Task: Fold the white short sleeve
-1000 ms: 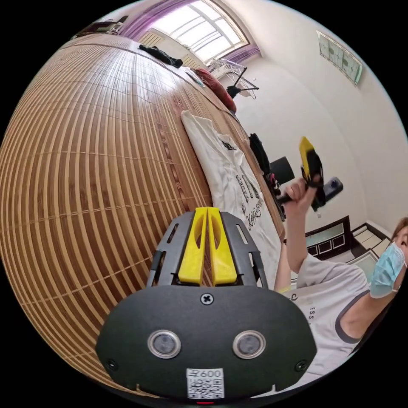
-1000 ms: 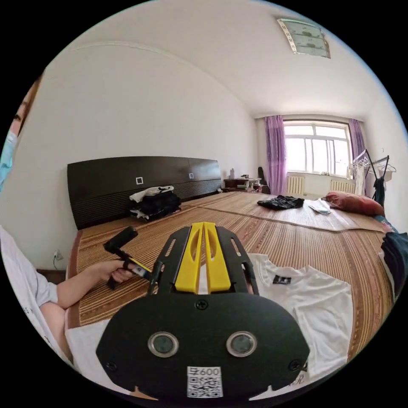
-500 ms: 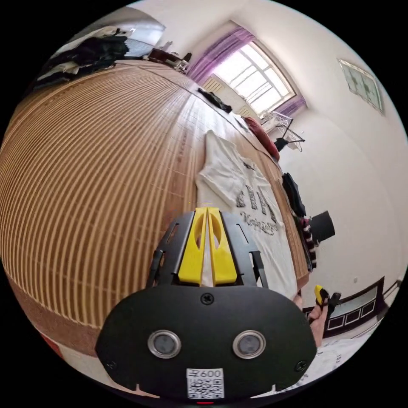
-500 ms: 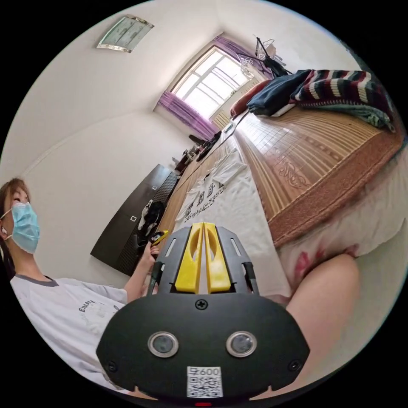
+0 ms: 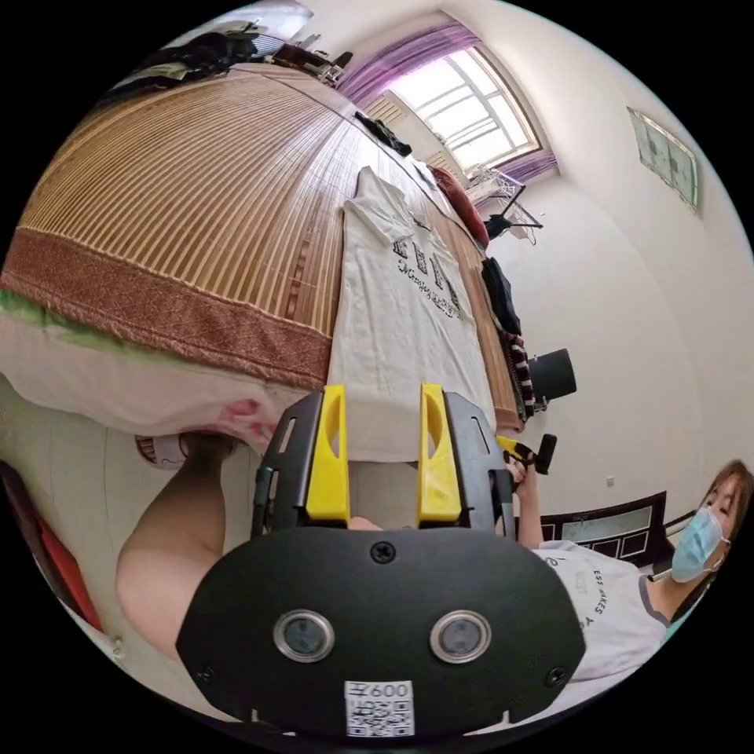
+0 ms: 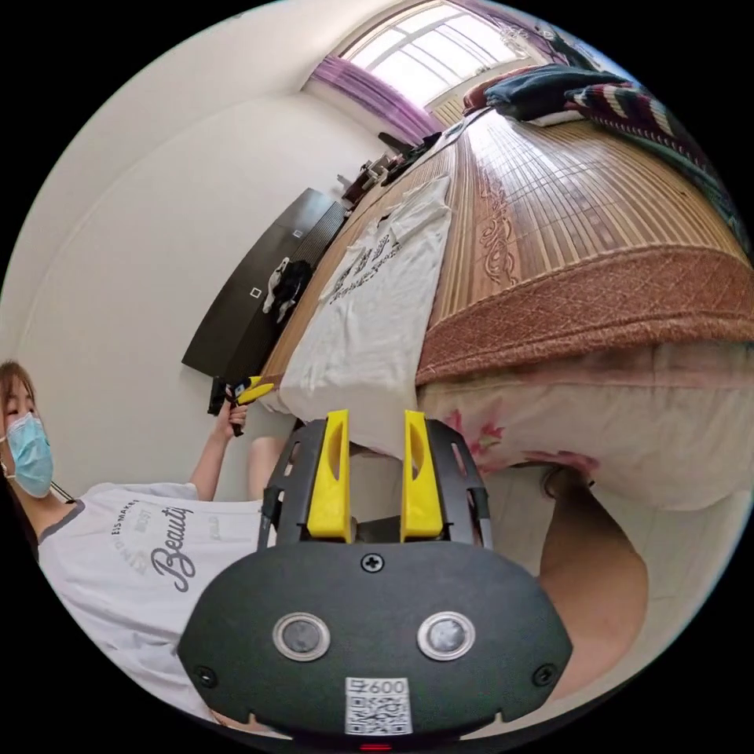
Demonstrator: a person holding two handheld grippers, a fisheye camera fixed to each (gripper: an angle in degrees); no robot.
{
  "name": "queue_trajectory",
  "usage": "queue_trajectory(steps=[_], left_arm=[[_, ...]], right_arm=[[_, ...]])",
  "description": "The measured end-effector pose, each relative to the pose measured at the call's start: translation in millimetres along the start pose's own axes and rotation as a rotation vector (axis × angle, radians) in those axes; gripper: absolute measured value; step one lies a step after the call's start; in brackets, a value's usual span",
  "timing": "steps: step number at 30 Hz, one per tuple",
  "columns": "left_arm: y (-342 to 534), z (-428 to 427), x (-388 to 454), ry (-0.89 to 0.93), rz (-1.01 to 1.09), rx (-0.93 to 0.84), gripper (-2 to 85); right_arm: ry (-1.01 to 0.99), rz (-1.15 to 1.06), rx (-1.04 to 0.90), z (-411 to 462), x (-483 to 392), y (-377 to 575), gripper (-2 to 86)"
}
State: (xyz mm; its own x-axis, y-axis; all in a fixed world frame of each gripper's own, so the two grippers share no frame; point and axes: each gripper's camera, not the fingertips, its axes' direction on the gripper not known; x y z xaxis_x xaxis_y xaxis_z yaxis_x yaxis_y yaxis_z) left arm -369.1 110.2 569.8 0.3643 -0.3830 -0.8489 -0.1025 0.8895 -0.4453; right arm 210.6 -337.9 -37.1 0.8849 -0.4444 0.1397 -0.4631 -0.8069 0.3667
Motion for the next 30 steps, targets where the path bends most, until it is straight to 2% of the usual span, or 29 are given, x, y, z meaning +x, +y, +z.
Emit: queue_trajectory(steps=[4, 7, 9, 12, 15, 18, 22, 26, 28, 30], left_arm=[[4, 9, -55, 0.130, -0.049, -0.069, 16.0], [7, 21, -82, 0.119, -0.039, -0.079, 15.7], [7, 29, -95, 0.178, -0.027, -0.083, 15.8], [4, 32, -108, 0.276, -0.019, -0.089, 15.7], [6, 41, -107, 0.284, 0.017, -0.155, 14.2], [13, 61, -102, 0.238, 0.043, -0.215, 13.7], [27, 80, -97, 0.229, 0.045, -0.199, 12.8], [43, 87, -96, 0.208, 0.012, -0.225, 11.7], [53, 87, -76, 0.021, 0.034, -0.290, 11.8], [61, 81, -46, -0.120, 0.128, -0.281, 12.1]], right_arm=[[0.022, -0.007, -0.059, 22, 28, -1, 7.7], [-0.039, 0.072, 0.047, 29, 51, 16, 7.5], [-0.110, 0.122, 0.113, 28, 62, 23, 7.5], [-0.048, 0.093, 0.094, 35, 59, 22, 6.2], [0.010, 0.032, 0.045, 46, 54, 22, 4.0], [-0.051, 0.054, 0.029, 61, 69, 30, 2.6], [-0.129, 0.090, -0.024, 82, 80, 32, 0.5], [0.011, 0.089, -0.054, 88, 54, 32, -0.5], [0.103, 0.100, -0.070, 86, 38, 34, -0.6], [0.256, 0.124, -0.036, 74, 17, 38, -0.7]])
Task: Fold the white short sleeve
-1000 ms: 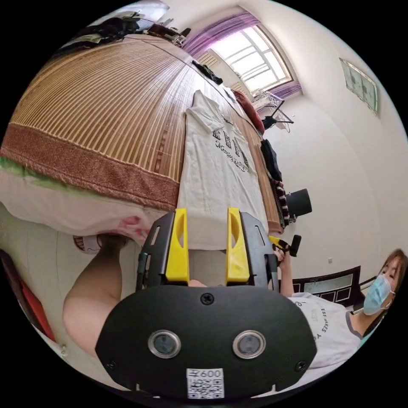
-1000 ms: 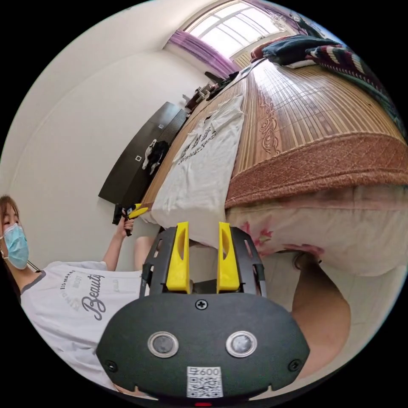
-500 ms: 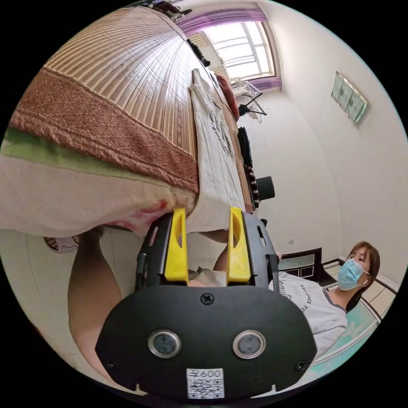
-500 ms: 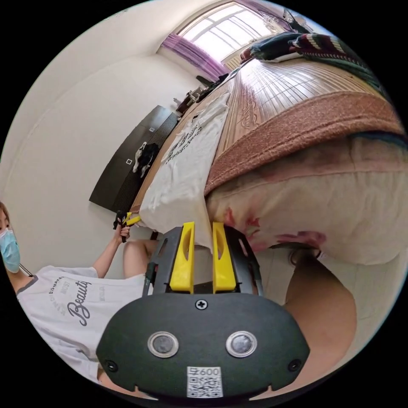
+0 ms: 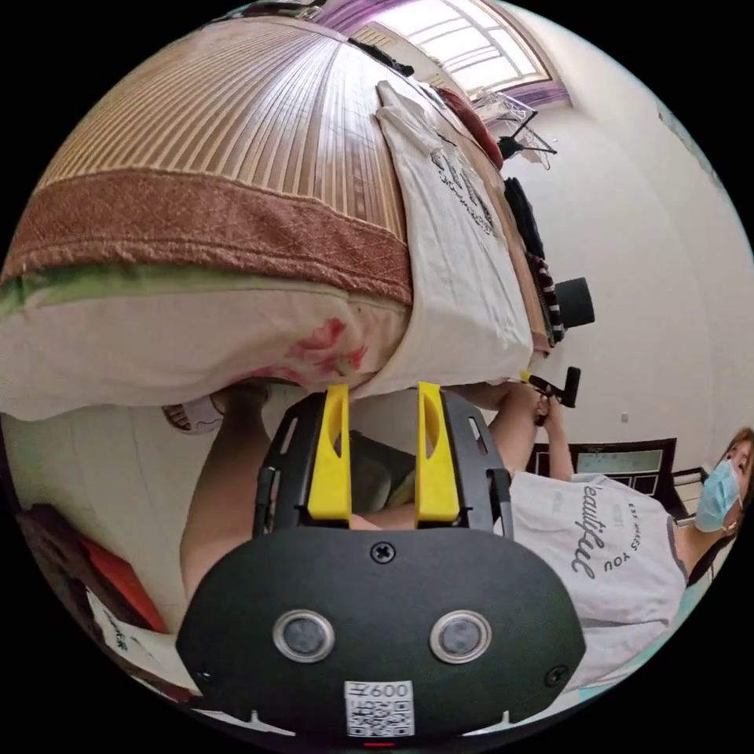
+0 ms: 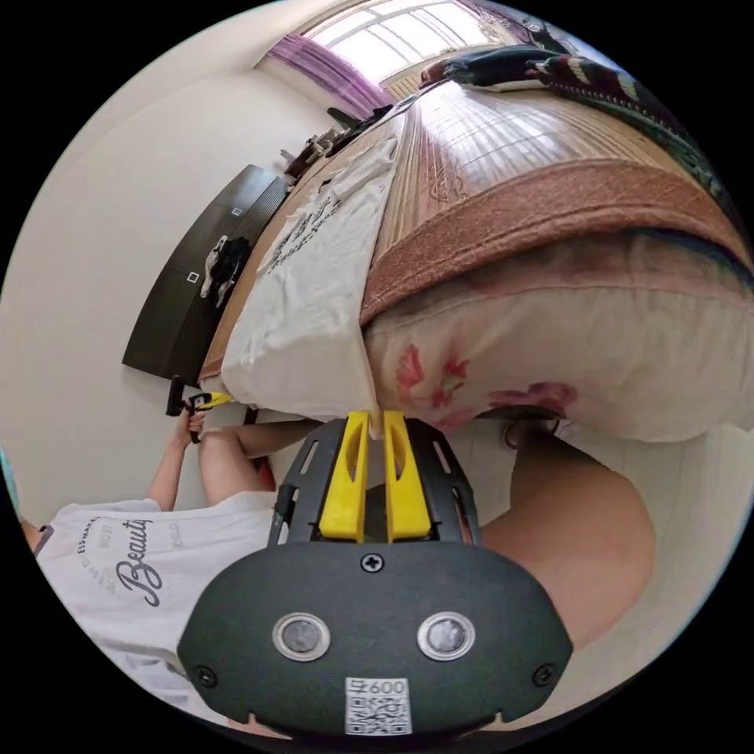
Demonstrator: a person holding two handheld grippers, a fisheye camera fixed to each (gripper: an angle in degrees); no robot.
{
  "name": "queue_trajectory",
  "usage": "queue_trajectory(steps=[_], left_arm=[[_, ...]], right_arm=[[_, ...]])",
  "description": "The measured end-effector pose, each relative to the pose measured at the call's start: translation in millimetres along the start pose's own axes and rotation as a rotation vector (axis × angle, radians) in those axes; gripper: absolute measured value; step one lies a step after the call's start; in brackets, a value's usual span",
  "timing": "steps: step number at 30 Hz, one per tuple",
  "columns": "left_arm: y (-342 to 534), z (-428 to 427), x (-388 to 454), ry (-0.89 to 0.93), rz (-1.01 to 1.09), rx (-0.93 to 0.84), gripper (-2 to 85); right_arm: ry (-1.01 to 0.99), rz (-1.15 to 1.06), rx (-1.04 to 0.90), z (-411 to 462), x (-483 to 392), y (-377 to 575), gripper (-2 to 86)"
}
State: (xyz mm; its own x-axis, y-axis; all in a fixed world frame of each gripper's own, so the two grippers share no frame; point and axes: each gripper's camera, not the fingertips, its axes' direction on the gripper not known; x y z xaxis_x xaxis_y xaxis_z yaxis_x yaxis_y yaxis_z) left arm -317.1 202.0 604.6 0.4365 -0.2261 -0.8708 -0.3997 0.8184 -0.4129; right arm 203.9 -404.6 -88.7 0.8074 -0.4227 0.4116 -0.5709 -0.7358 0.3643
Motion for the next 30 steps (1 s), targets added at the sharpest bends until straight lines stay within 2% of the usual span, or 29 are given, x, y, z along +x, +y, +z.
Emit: queue_trajectory(steps=[3, 4, 6, 9, 11, 15, 17, 19, 21, 23, 25, 27, 30], left_arm=[[6, -18, 58, -0.192, 0.106, 0.107, 12.0], [5, -23, 84, -0.267, 0.156, 0.174, 12.0], [-1, -23, 122, -0.314, 0.241, 0.277, 12.3], [-32, -2, 173, -0.232, 0.365, 0.375, 14.0], [-63, 20, 194, -0.156, 0.390, 0.389, 14.2], [-159, 75, 237, -0.008, 0.401, 0.348, 13.3], [-206, 97, 255, 0.003, 0.416, 0.326, 12.6], [-254, 119, 275, -0.025, 0.428, 0.311, 12.3], [-314, 145, 300, -0.032, 0.468, 0.318, 12.0], [-357, 162, 315, -0.051, 0.476, 0.322, 10.7], [-391, 183, 338, -0.118, 0.608, 0.306, 9.5], [-420, 222, 367, -0.277, 0.817, 0.197, 7.2], [-434, 255, 394, -0.315, 0.952, 0.151, 5.3]], right_arm=[[0.190, -0.032, 0.140, -39, -34, 9, -0.7], [0.229, -0.072, 0.248, -55, -49, 13, -0.7], [0.233, -0.144, 0.397, -72, -70, 15, -0.6], [0.143, -0.240, 0.530, -70, -92, -2, -0.1], [0.041, -0.317, 0.539, -49, -102, -32, 0.8], [-0.042, -0.470, 0.535, -13, -111, -97, 1.7], [-0.096, -0.539, 0.539, 6, -100, -152, 2.3], [-0.164, -0.512, 0.547, 19, -82, -195, 2.9], [-0.282, -0.386, 0.531, 29, -55, -234, 4.2], [-0.495, -0.368, 0.485, 43, -22, -265, 5.5], [-0.538, -0.313, 0.450, 55, -2, -279, 5.8], [-0.592, -0.293, 0.425, 56, 2, -289, 6.2], [-0.478, -0.336, 0.331, 55, -20, -303, 6.6]])
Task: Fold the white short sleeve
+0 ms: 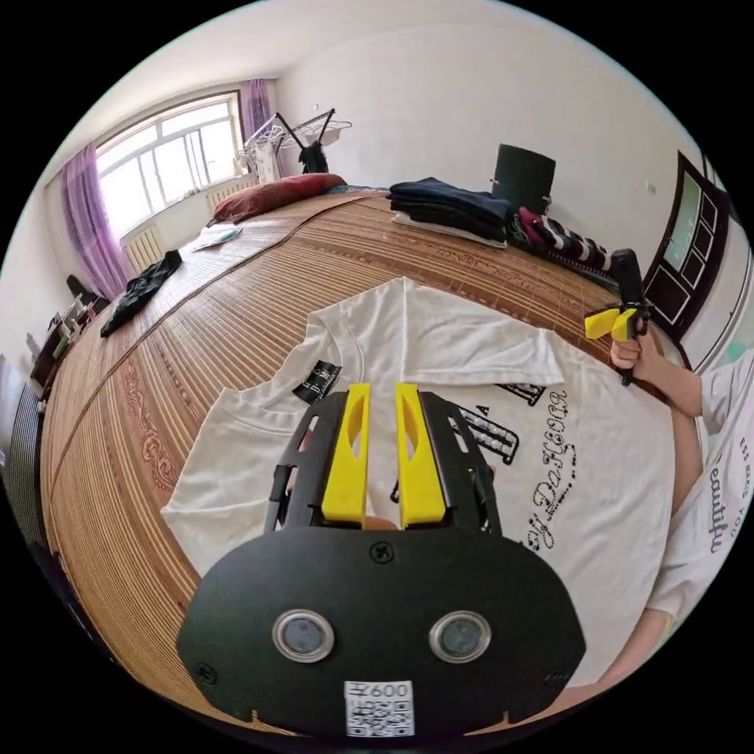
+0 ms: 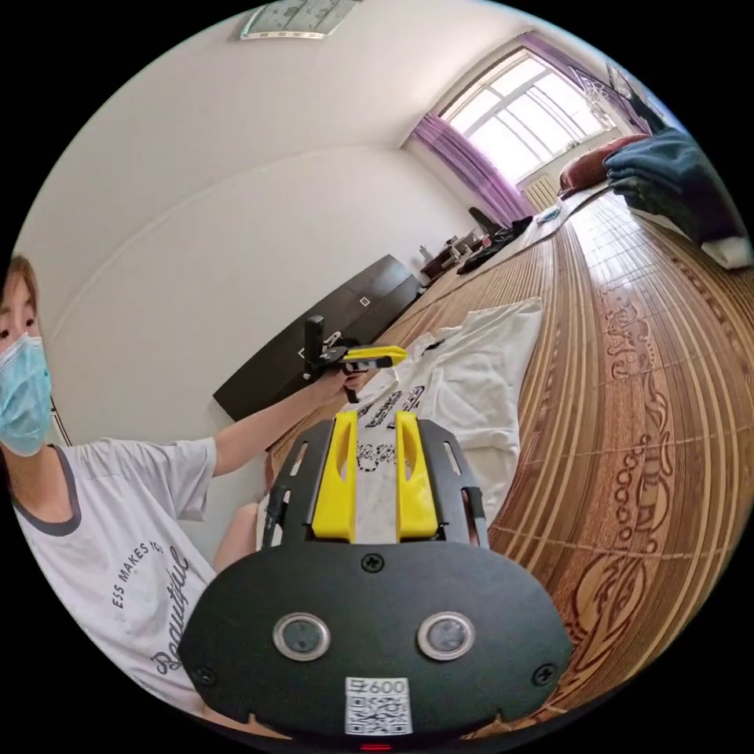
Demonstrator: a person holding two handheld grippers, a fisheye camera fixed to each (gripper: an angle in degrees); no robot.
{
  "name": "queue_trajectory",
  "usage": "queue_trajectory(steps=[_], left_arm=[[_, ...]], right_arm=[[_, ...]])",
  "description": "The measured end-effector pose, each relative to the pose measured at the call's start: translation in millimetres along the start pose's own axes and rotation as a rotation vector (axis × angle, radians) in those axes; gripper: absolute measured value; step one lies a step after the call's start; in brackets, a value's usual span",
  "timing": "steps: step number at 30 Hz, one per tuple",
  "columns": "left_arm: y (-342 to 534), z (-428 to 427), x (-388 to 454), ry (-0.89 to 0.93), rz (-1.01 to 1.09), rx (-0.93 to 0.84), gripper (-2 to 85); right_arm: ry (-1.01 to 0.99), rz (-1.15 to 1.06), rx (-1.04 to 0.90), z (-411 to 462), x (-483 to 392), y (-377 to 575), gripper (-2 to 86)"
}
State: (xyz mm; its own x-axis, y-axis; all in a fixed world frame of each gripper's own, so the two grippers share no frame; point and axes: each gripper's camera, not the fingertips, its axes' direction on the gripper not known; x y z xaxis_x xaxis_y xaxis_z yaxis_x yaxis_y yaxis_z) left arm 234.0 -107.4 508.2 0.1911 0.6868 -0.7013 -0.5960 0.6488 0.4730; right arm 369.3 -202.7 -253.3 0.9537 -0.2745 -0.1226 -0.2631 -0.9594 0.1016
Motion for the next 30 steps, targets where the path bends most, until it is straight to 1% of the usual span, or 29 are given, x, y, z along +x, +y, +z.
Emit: queue_trajectory(steps=[2, 4, 5, 6, 7, 8, 9, 11, 13, 14, 18, 25, 27, 29, 30], left_arm=[[-21, 11, 10, -0.036, 0.034, -0.046, 4.9], [-48, 17, 9, -0.145, -0.026, -0.080, 3.0], [-54, 17, 7, -0.173, -0.062, -0.078, 2.5], [-66, 19, 0, -0.214, -0.142, -0.090, 1.6], [-78, 23, -5, -0.205, -0.192, -0.108, 1.1], [-85, 26, -5, -0.187, -0.195, -0.121, 0.8], [-98, 33, 0, -0.179, -0.173, -0.147, 0.7], [-118, 49, 13, -0.230, -0.110, -0.240, 0.5], [-143, 78, 31, -0.261, -0.035, -0.381, 0.4], [-148, 83, 35, -0.270, -0.025, -0.400, 0.4], [-185, 93, 54, -0.318, -0.006, -0.430, 0.5], [-230, 94, 72, -0.324, 0.060, -0.480, 0.7], [-246, 81, 75, -0.369, 0.054, -0.455, 1.1], [-257, 69, 80, -0.314, 0.082, -0.404, 1.6], [-265, 65, 81, -0.224, 0.107, -0.392, 2.1]], right_arm=[[0.011, -0.017, -0.070, 9, -6, -13, 7.3], [-0.035, 0.006, -0.083, 8, -1, -21, 7.1], [-0.066, 0.030, -0.061, 2, 3, -23, 6.9], [-0.075, 0.039, -0.046, -2, 5, -24, 6.7], [-0.083, 0.054, -0.008, -9, 6, -26, 6.3], [-0.093, 0.061, 0.019, -14, 6, -28, 6.0], [-0.098, 0.066, 0.023, -16, 6, -30, 5.8], [-0.100, 0.087, 0.005, -17, 6, -41, 5.8], [-0.097, 0.085, -0.009, -17, 2, -48, 5.9], [-0.090, 0.086, -0.016, -18, -1, -53, 5.9], [-0.091, 0.112, -0.014, -24, -4, -66, 5.7], [-0.087, 0.131, -0.037, -29, -17, -92, 5.4], [-0.088, 0.136, -0.040, -31, -19, -98, 5.3], [-0.099, 0.145, -0.038, -34, -23, -105, 5.1], [-0.103, 0.146, -0.036, -35, -24, -106, 5.0]])
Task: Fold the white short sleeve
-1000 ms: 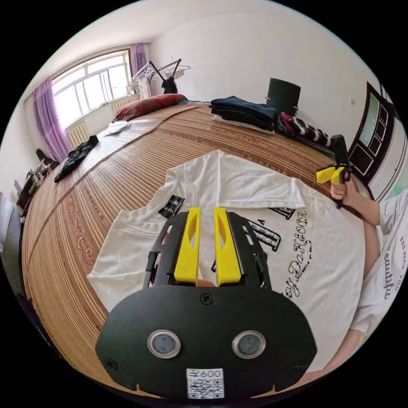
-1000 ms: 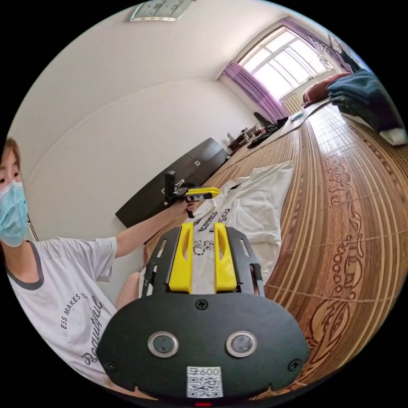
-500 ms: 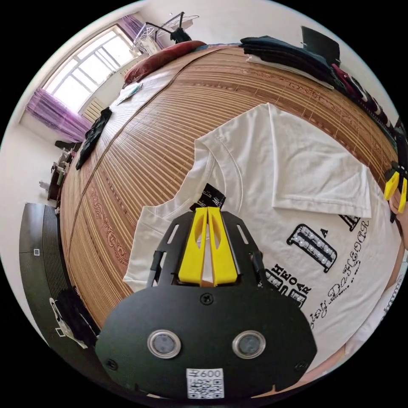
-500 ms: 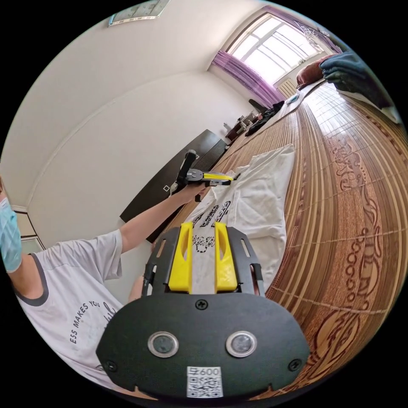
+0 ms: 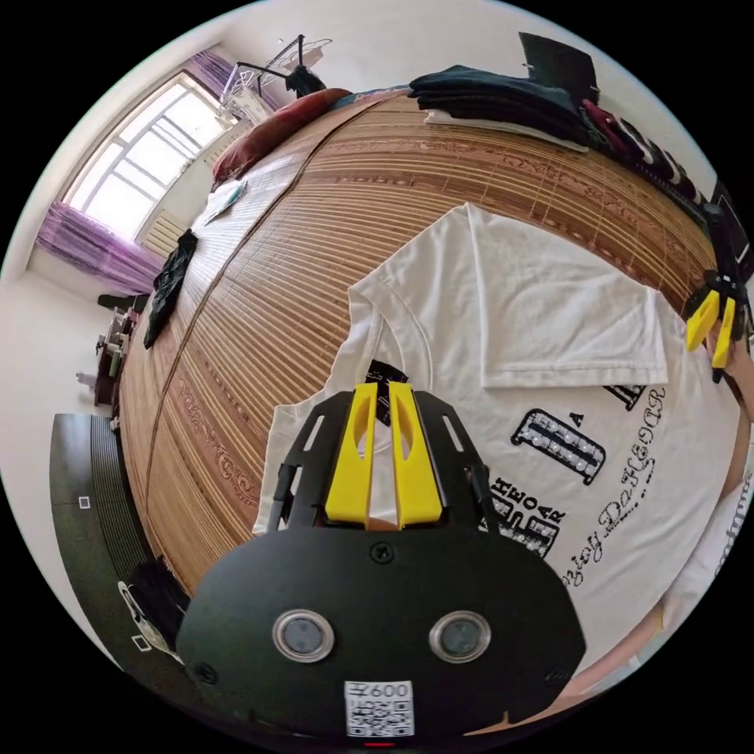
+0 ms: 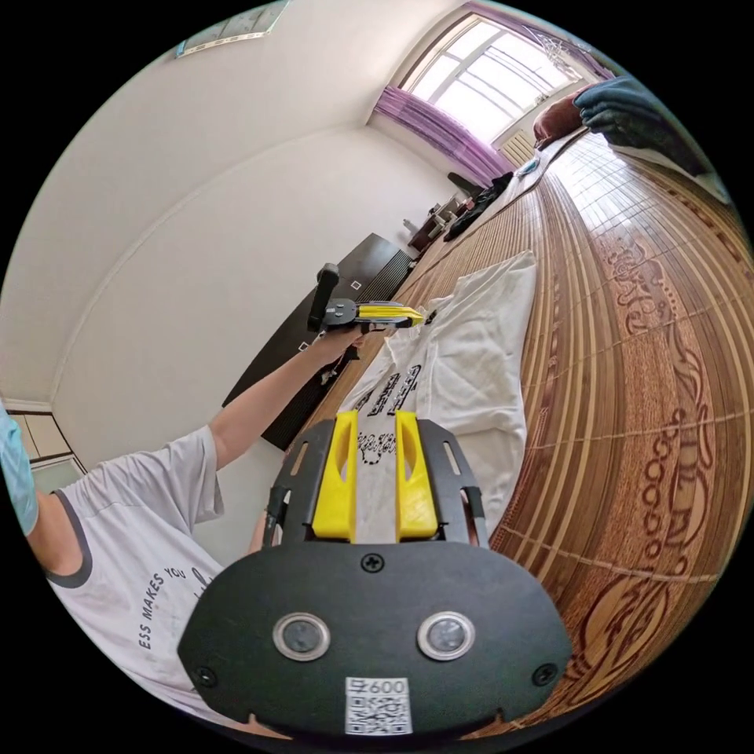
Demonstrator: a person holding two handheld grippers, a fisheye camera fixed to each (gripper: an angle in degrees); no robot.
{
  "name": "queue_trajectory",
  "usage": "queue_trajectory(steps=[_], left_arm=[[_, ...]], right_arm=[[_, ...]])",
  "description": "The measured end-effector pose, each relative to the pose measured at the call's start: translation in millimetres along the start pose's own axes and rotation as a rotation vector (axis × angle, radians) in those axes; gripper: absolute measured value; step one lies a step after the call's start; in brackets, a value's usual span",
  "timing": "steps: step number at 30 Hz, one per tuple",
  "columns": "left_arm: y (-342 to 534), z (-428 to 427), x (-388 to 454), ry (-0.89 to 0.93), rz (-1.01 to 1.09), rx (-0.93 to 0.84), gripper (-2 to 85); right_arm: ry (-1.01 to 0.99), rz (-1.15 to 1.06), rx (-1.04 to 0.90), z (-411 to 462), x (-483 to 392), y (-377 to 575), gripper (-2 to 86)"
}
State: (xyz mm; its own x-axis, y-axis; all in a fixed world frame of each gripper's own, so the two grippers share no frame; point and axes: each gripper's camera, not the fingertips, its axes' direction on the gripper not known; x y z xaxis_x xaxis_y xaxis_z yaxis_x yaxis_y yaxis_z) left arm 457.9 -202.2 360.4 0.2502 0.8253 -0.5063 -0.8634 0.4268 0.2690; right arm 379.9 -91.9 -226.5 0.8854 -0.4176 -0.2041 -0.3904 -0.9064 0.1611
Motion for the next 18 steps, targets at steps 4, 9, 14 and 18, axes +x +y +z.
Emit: queue_trajectory(steps=[4, 9, 14, 18], left_arm=[[-20, -16, 31, -0.025, 0.291, -0.038, 4.5], [-48, -20, 26, -0.011, 0.278, -0.085, 8.2], [-69, -4, 20, 0.034, 0.274, -0.216, 7.6], [-76, -28, 18, 0.030, 0.246, -0.075, 4.6]], right_arm=[[0.000, -0.048, 0.008, -4, -19, -8, 3.6], [-0.010, -0.046, -0.021, -3, -30, -21, 3.8], [-0.015, -0.039, -0.011, -7, -42, -31, 4.1], [-0.001, -0.044, -0.034, -4, -53, -38, 4.4]])
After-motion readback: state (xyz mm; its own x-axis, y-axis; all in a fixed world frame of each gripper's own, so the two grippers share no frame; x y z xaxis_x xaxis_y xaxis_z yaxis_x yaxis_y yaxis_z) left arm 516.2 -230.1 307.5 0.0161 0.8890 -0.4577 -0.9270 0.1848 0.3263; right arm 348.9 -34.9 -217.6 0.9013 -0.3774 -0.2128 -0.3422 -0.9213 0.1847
